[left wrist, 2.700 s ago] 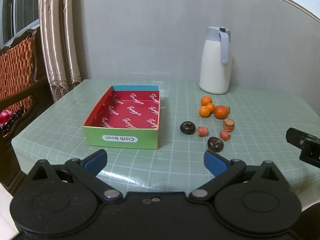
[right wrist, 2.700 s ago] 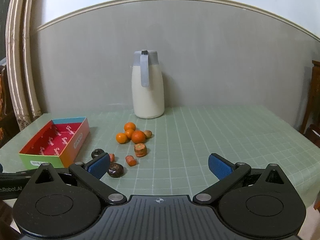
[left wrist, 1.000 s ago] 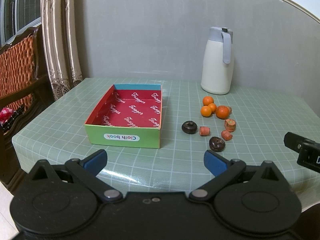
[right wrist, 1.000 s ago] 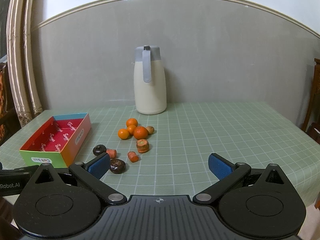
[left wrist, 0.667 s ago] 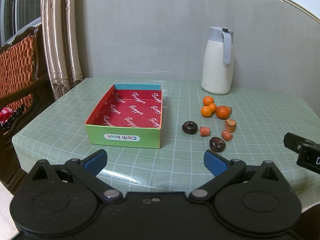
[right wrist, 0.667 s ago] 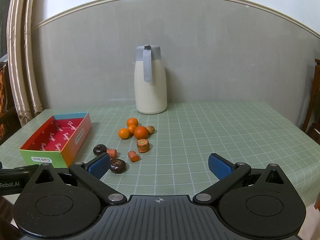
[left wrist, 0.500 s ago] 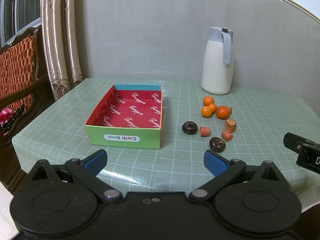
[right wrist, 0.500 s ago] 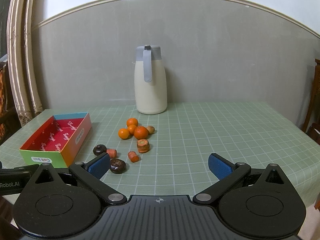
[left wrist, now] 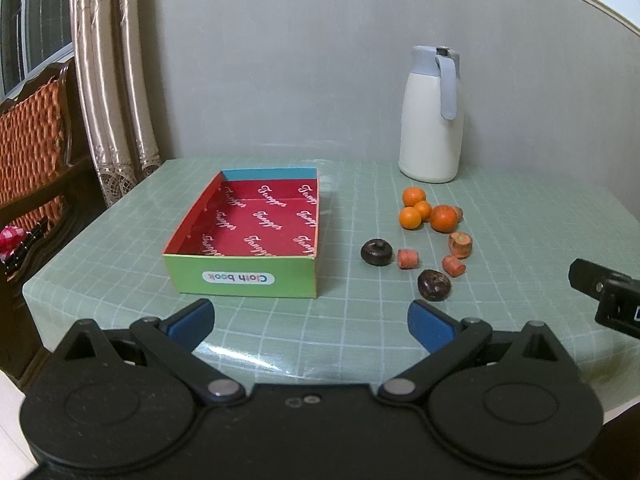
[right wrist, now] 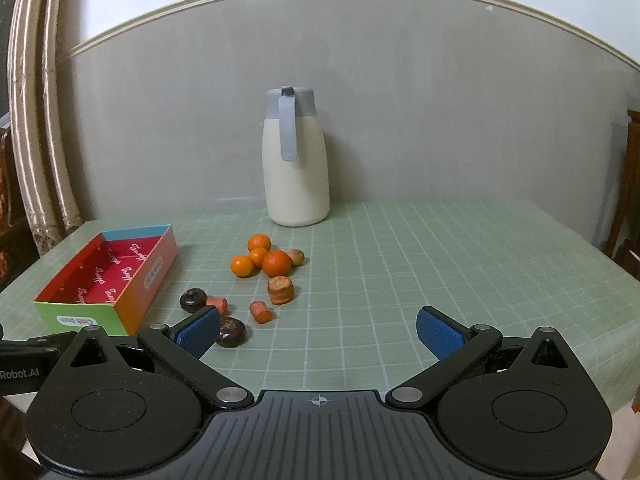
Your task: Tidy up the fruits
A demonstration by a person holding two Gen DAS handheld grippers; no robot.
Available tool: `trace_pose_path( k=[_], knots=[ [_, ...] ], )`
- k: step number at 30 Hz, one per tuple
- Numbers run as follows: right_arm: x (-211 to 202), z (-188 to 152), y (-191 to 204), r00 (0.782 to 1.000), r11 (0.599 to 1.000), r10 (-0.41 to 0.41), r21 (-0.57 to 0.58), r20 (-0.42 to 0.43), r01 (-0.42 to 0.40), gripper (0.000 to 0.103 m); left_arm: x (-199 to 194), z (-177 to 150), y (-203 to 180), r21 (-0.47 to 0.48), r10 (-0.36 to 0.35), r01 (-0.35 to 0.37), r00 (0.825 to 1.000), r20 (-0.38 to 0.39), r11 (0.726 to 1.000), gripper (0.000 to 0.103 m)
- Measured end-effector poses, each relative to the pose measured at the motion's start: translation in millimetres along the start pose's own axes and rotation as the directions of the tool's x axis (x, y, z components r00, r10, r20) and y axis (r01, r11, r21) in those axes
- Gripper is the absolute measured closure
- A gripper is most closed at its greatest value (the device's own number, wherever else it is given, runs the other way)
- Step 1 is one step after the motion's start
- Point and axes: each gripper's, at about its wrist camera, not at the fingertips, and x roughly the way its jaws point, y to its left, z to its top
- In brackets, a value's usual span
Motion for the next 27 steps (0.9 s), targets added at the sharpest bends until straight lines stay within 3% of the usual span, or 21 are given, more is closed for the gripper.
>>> trace_pose_path(
  k=[11, 15, 19, 23, 27],
  knots=[
    [30, -6, -26, 0.998, 0.998, -0.055, 0.042, -0.002, 0.055, 0.0, 27, -2, -31, 0.101, -0.016, 0.018, 1.0, -0.017, 0.995, 0.006],
    [42, -8, -36, 0.995, 0.995, -0.082, 0.066, 0.05, 0.079, 0.0, 43, -6, -49, 0.174, -0.036, 0.037, 0.999, -0.01, 0.984, 0.007],
    [48, -19, -44, 0.98, 0.991, -0.126, 0.067, 0.154, 0.117, 0.0, 63, -10, -67, 0.24, -0.078, 0.077, 0.997, -0.007, 0.968, 0.031],
    [51, -29, -54, 0.968, 0.988, -0.137, 0.1, 0.212, 0.118, 0.0, 87, -12, -83, 0.262, -0.117, 0.122, 0.993, -0.035, 0.957, 0.033],
    [59, -32, -60, 0.967, 0.984, -0.156, 0.115, 0.202, 0.134, 0.0, 104, -11, -96, 0.283, -0.155, 0.156, 0.988, -0.023, 0.946, 0.029]
  ],
)
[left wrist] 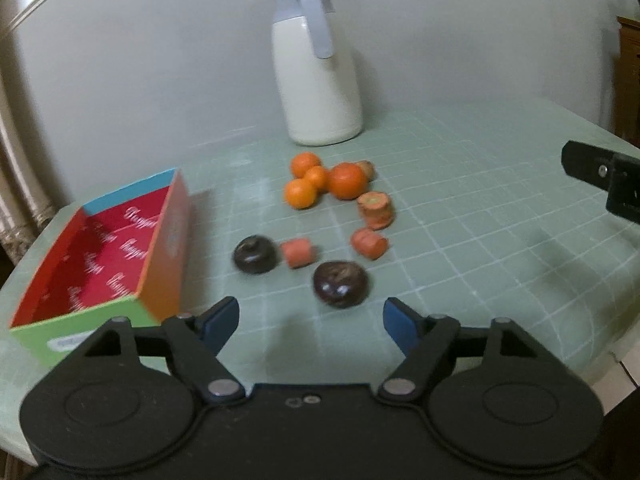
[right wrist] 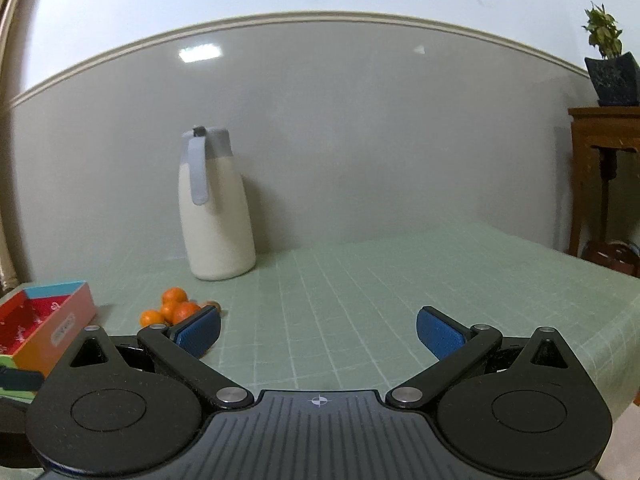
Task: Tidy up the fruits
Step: 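Grasp the dark brown chestnut with the left tool, then grasp the small orange carrot piece with the right tool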
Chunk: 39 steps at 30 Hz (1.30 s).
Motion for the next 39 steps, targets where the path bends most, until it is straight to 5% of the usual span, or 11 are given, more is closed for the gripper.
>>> trace_pose_path(
  k=[9, 11, 17, 23, 30, 34, 39],
  knots=[
    [14, -3, 4, 0.999, 1.0, 0.025, 0.016, -0.045, -0.025, 0.0, 32, 7, -5, 0.007, -0.023, 0.023, 0.999, 0.036, 1.0, 0.03],
    [15, -3, 8, 0.999, 1.0, 0.025, -0.006, -0.041, -0.026, 0.0, 38, 6, -3, -0.008, -0.046, 0.047, 0.999, 0.028, 0.999, 0.047],
    [21, -9, 17, 0.998, 0.999, 0.031, -0.025, -0.058, -0.032, 0.0, 49, 1, 8, -0.089, -0.121, 0.123, 0.992, 0.025, 0.988, 0.074],
    [28, -13, 21, 0.995, 0.999, 0.051, -0.008, -0.086, -0.052, 0.0, 44, -2, 19, -0.11, -0.076, 0.084, 0.994, 0.076, 0.99, 0.074],
    [42, -17, 38, 0.974, 0.986, 0.169, 0.034, -0.15, -0.166, 0.0, 7, 12, 64, -0.172, 0.121, -0.085, 0.969, 0.217, 0.982, 0.074],
    [53, -18, 57, 0.954, 0.972, 0.235, 0.045, -0.188, -0.23, 0.0, 7, 11, 111, -0.268, 0.252, -0.202, 0.953, 0.167, 0.942, 0.074],
    [74, -19, 81, 0.933, 0.962, 0.273, 0.04, -0.235, -0.271, 0.0, 26, 0, 167, -0.345, 0.334, -0.313, 0.943, 0.002, 0.885, 0.074]
  ],
)
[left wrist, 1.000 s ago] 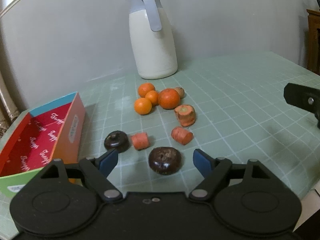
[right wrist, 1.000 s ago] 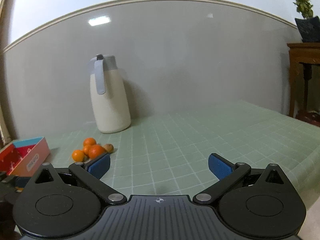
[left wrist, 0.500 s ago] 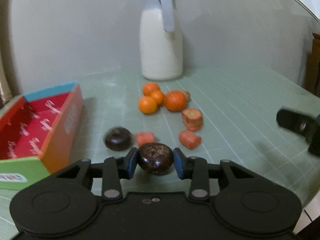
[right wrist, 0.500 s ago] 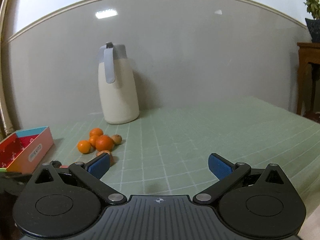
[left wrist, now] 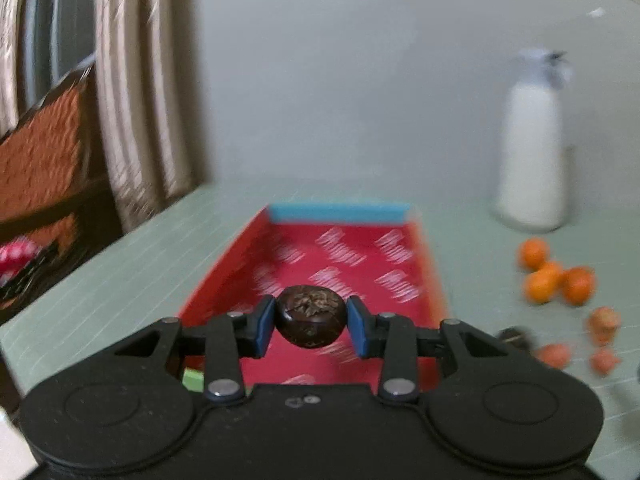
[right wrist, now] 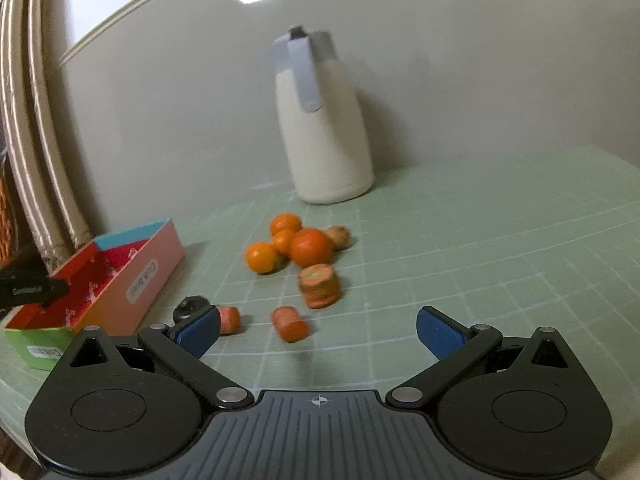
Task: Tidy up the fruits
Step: 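Grasp the small orange carrot piece with the right tool, then drop the chestnut into the red box with the left tool while the right tool drops the carrot piece in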
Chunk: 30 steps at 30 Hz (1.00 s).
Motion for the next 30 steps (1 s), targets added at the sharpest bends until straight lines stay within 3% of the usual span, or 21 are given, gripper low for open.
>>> trace_pose_path(
  k=[4, 6, 7, 8, 10, 11, 13, 14, 20, 22, 30],
  knots=[
    [17, 4, 11, 1.0, 0.998, 0.024, -0.062, -0.014, -0.025, 0.0, 16, 0, 25, -0.059, 0.032, -0.037, 0.995, -0.091, 0.998, 0.071],
    [24, 5, 14, 0.999, 0.997, 0.027, -0.07, -0.02, -0.028, 0.0, 11, -2, 33, -0.065, 0.046, -0.052, 0.995, -0.084, 0.997, 0.061],
    [27, 5, 15, 0.999, 0.997, 0.029, -0.068, -0.03, -0.031, 0.0, 8, -2, 34, -0.066, 0.052, -0.057, 0.995, -0.08, 0.996, 0.042],
    [31, 5, 14, 0.999, 0.998, 0.032, -0.058, -0.036, -0.034, 0.0, 5, -3, 35, -0.07, 0.046, -0.051, 0.997, -0.069, 0.996, 0.035],
    [36, 5, 14, 0.998, 0.999, 0.035, -0.04, -0.049, -0.037, 0.001, -1, -2, 34, -0.071, 0.036, -0.04, 0.998, -0.049, 0.997, 0.031],
    [38, 4, 13, 0.998, 0.999, 0.042, -0.032, -0.054, -0.044, 0.004, -3, -2, 32, -0.059, 0.039, -0.041, 0.999, -0.032, 0.997, 0.028],
    [41, 3, 15, 0.996, 0.998, 0.049, -0.041, -0.067, -0.052, 0.052, -7, -1, 29, -0.054, 0.033, -0.034, 0.999, -0.013, 0.998, 0.023],
    [45, 2, 16, 0.996, 0.998, 0.042, -0.048, -0.082, -0.046, 0.057, -9, -1, 30, -0.061, 0.027, -0.027, 1.0, -0.006, 0.998, 0.023],
    [49, 0, 19, 0.996, 0.998, 0.029, -0.06, -0.08, -0.034, 0.06, -23, 2, 36, -0.073, 0.018, -0.015, 0.999, 0.051, 0.997, 0.02],
    [51, -2, 19, 0.995, 0.997, 0.029, -0.072, -0.092, -0.035, 0.082, -24, 3, 40, -0.073, 0.02, -0.016, 0.998, 0.059, 0.997, 0.019],
    [41, -3, 21, 0.996, 0.996, 0.068, -0.054, -0.057, -0.071, 0.082, -37, -6, 68, -0.084, 0.102, -0.096, 0.992, 0.068, 0.992, 0.014]
  ],
)
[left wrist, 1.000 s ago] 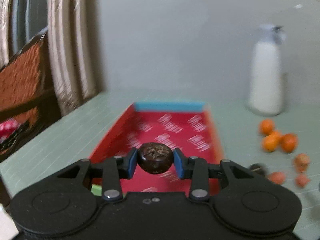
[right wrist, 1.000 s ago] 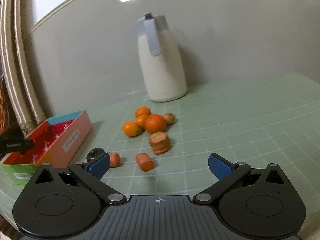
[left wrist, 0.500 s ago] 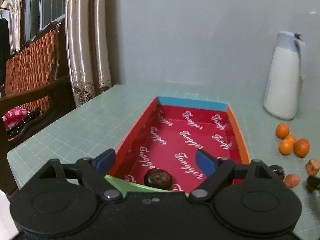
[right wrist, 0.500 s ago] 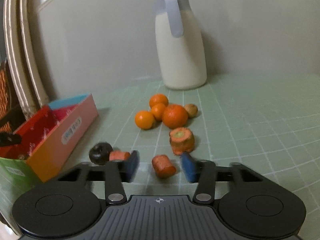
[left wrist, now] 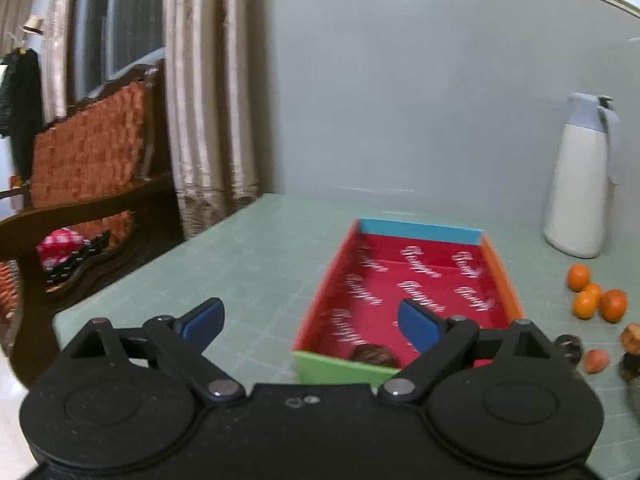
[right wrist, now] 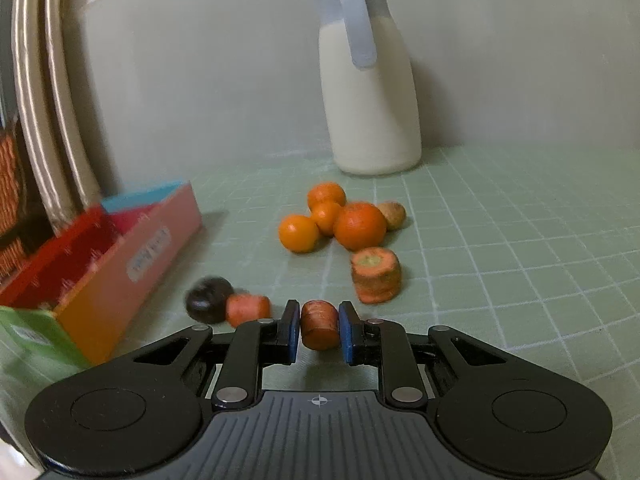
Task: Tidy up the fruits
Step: 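Drop the chestnut into the red box with the left tool while the right tool drops the carrot piece in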
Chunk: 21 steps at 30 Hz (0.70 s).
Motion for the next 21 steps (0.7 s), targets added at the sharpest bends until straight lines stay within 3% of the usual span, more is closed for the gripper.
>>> trace_pose_path(
  k=[3, 6, 11, 16, 21],
  knots=[
    [-14, 7, 10, 0.995, 0.997, 0.077, 0.005, 0.06, -0.078, 0.082, 1, -4, 15, -0.034, 0.058, -0.058, 0.998, -0.012, 0.998, 0.014],
    [-26, 17, 32, 0.977, 0.983, 0.184, -0.003, 0.112, -0.185, 0.082, 8, -7, 29, -0.094, 0.075, -0.08, 0.996, -0.053, 0.992, 0.014],
    [-23, 30, 89, 0.943, 0.946, 0.318, -0.09, 0.101, -0.31, 0.082, 14, -10, 49, -0.16, 0.09, -0.104, 0.991, -0.095, 0.982, 0.014],
    [-5, 24, 140, 0.931, 0.915, 0.365, -0.194, 0.023, -0.354, 0.082, 10, -10, 62, -0.199, 0.09, -0.108, 0.991, -0.096, 0.974, 0.014],
    [12, 22, 164, 0.936, 0.91, 0.351, -0.224, -0.038, -0.35, 0.082, 10, -10, 68, -0.22, 0.087, -0.107, 0.991, -0.099, 0.97, 0.014]
  ],
)
